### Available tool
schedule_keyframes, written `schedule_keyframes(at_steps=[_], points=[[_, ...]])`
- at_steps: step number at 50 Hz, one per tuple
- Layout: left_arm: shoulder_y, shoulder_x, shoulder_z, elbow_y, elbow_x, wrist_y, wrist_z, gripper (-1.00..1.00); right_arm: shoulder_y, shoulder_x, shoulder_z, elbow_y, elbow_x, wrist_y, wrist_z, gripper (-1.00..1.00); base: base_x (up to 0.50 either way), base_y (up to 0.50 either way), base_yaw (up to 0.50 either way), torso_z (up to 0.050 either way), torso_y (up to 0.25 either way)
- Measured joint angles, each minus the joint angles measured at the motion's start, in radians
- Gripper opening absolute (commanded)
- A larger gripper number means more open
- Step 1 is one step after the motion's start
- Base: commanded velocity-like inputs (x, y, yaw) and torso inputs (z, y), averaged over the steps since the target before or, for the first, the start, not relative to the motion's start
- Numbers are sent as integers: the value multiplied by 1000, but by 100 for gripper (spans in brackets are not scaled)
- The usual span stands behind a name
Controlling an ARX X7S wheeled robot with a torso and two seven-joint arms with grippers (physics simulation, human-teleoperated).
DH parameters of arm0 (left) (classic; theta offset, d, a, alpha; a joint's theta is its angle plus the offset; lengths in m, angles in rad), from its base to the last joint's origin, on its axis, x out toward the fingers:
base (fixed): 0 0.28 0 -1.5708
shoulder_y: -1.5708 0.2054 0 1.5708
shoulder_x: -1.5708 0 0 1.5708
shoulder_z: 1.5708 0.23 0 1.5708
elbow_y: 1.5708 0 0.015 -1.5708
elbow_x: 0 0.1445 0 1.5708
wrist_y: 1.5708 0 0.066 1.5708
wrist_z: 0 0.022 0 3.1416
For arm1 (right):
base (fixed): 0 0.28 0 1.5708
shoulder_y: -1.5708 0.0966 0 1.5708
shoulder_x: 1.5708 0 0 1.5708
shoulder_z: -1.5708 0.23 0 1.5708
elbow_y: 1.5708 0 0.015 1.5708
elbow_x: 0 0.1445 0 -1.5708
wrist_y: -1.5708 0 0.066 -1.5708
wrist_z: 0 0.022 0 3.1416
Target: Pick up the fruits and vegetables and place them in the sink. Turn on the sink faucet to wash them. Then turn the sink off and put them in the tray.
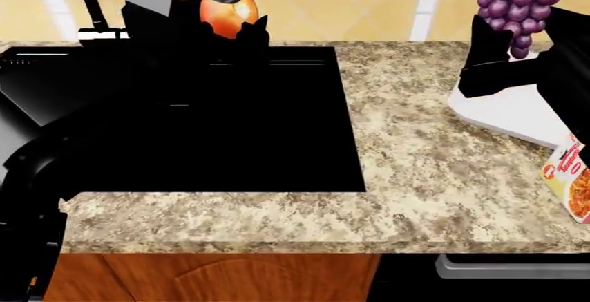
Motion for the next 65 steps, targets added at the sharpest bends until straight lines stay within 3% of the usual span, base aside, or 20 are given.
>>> schedule_keyframes(at_steps=[40,65], points=[[-12,-22,-1,39,-16,-16,-16,-100,-13,27,18,31,55,20,-25,-100,9,-500,0,0,1],[-10,-42,1,43,-19,-13,-15,-100,-92,-48,-6,114,72,-20,-75,-100,13,-420,0,1,1]])
